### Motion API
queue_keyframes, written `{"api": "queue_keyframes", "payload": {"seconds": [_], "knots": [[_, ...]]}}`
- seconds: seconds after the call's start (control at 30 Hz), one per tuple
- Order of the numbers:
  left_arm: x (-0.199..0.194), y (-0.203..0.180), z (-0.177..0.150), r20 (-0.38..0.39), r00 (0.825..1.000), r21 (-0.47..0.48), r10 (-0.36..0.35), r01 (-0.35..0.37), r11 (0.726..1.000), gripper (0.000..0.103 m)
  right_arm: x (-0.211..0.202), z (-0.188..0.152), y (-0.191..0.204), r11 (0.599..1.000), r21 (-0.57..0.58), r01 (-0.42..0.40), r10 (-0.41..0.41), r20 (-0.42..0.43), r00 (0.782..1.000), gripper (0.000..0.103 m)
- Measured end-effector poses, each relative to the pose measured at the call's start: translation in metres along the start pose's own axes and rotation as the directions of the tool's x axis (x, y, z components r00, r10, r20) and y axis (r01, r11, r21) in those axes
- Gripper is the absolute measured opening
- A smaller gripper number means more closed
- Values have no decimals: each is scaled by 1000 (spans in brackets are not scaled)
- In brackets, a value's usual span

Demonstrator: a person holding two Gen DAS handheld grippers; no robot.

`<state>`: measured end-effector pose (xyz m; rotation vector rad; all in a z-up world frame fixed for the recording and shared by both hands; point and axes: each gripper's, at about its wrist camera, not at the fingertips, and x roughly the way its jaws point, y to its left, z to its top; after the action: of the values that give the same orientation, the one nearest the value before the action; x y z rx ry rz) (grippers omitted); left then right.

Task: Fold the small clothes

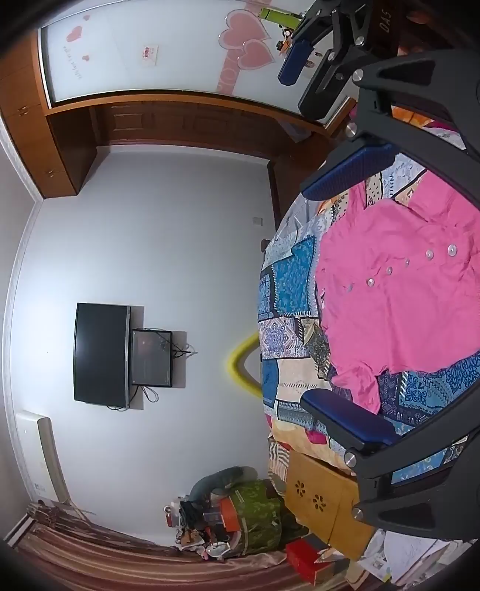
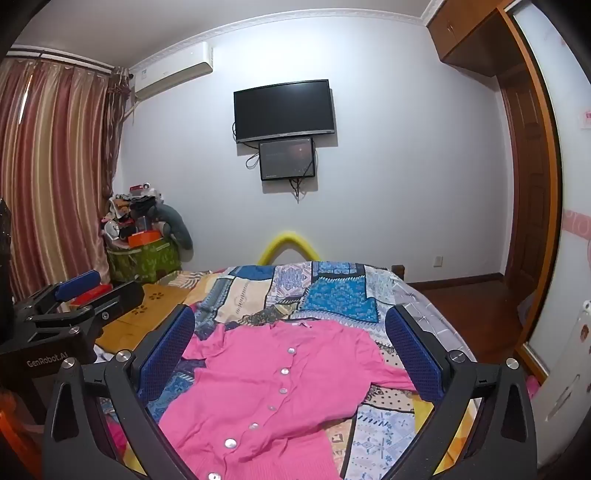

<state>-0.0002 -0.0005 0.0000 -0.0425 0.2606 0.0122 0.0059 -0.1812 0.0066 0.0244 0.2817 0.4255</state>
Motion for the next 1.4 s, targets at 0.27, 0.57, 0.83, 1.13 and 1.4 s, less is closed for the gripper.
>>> {"api": "queue_keyframes", "payload": {"seconds": [0.27,0.57,0.83,1.13,1.4], "knots": [[2,-4,0,-20,1000,-29,-5,4,1000,103,1,0,0,1000,1,-2,2,-2,1000,103],[5,6,-4,-9,1000,-32,11,-11,999,103,4,-2,1,1000,1,-1,1,-8,1000,103],[4,8,-2,-12,1000,-36,7,-8,999,103,4,-6,3,1000,0,0,0,-11,1000,103],[3,9,-1,-12,1000,-37,7,-8,999,103,9,-12,7,1000,-2,-2,2,-18,1000,103],[4,7,-2,-13,1000,-34,10,-10,999,103,9,-11,6,1000,-2,-3,3,-20,1000,103]]}}
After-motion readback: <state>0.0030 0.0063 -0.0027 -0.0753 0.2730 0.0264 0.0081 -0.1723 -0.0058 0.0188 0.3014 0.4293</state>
